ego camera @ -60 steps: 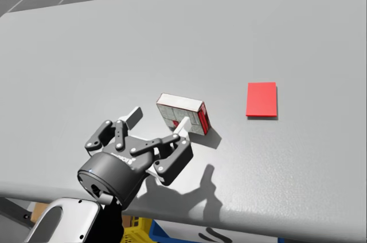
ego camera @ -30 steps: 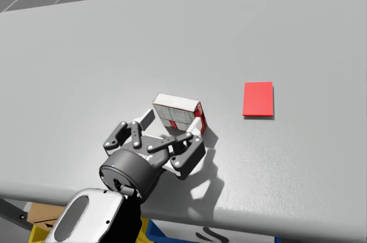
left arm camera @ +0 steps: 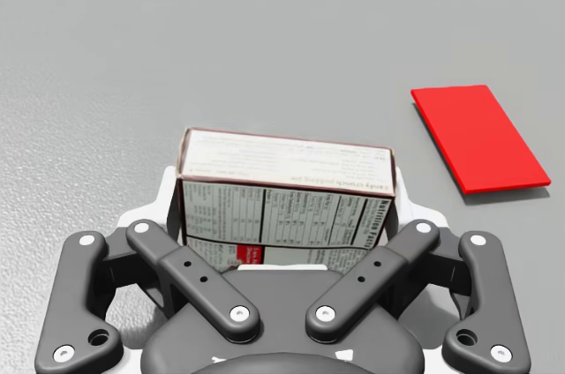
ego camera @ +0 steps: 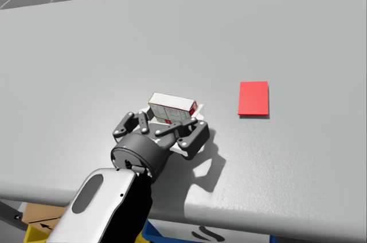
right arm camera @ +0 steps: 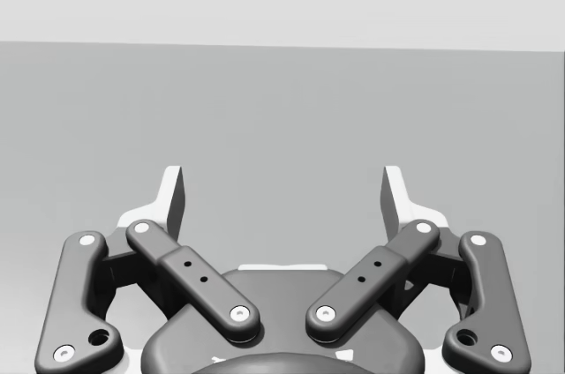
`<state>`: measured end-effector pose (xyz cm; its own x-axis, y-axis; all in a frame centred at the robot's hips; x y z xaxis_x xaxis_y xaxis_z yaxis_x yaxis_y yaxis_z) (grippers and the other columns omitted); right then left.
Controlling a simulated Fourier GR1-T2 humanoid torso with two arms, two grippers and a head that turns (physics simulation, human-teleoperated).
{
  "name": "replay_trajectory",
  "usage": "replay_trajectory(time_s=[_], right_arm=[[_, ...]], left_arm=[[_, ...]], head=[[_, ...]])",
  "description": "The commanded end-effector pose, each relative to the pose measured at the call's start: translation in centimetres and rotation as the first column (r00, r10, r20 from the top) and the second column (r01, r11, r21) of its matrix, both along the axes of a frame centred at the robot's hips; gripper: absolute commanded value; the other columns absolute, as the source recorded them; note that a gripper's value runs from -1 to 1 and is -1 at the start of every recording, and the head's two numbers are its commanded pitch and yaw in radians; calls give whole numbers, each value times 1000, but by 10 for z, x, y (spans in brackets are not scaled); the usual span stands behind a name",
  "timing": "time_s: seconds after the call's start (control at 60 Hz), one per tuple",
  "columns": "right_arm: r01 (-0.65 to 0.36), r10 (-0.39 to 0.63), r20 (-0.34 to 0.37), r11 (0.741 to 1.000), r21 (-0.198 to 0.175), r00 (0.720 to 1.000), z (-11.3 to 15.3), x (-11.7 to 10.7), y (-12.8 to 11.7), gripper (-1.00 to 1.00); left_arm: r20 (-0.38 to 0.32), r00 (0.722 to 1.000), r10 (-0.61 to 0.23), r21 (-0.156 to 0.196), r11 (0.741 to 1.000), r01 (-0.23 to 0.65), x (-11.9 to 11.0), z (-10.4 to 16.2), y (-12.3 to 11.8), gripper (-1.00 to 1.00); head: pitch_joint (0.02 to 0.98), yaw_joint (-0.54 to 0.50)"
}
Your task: Look at the card. If it is red, pick the object on the left. If it is green, pick the object on the right.
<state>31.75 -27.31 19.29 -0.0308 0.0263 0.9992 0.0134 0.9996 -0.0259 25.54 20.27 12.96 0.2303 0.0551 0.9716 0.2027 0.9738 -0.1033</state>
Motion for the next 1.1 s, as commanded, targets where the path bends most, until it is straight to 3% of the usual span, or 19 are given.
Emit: replay_trajectory(time_s=[0.017, 0.167, 0.183, 0.2, 0.217, 0.25, 0.417, 0.783, 0.967, 1.1], right_arm=[[0, 0, 2, 1000, 1, 1000, 0, 0, -1, -1000], [-2, 2, 5, 1000, 1, 1000, 1, 0, -1, -1000], [-3, 3, 5, 1000, 1, 1000, 1, 0, -1, -1000], [-3, 3, 5, 1000, 1, 1000, 1, 0, -1, -1000], [-3, 3, 5, 1000, 1, 1000, 1, 0, -1, -1000], [-3, 3, 6, 1000, 1, 1000, 1, 0, -1, -1000], [-1, 1, 7, 1000, 4, 1000, 2, -1, -1, -1000], [3, -3, 7, 1000, 6, 1000, 3, -1, -2, -1000], [3, -3, 8, 1000, 8, 1000, 3, -2, -3, -1000], [5, -5, 11, 1000, 9, 1000, 3, -2, -3, -1000]], left_arm=[[-9, 1000, 7, -4, 1000, -7, 8, -3, -3, -1000], [-9, 1000, 13, 11, 1000, -13, 6, -7, -4, -1000], [-8, 1000, 21, 22, 1000, -21, 6, -8, -5, -646], [-14, 1000, 18, 30, 999, -18, 5, -9, -5, 379], [-11, 1000, 12, 27, 1000, -12, 5, -9, -5, 764], [-11, 1000, 8, 28, 1000, -8, 5, -10, -5, 979], [-11, 1000, 1, 40, 999, 0, 3, -11, -6, 1000], [-13, 1000, -13, 50, 999, 13, 1, -14, -9, 1000], [-8, 1000, -16, 52, 999, 17, 0, -12, -10, 1000], [26, 999, -22, 38, 999, 21, 1, 9, -10, 1000]], head=[[854, 288], [848, 287], [848, 287], [847, 287], [847, 287], [845, 287], [800, 289], [483, 311], [441, 313], [433, 309]])
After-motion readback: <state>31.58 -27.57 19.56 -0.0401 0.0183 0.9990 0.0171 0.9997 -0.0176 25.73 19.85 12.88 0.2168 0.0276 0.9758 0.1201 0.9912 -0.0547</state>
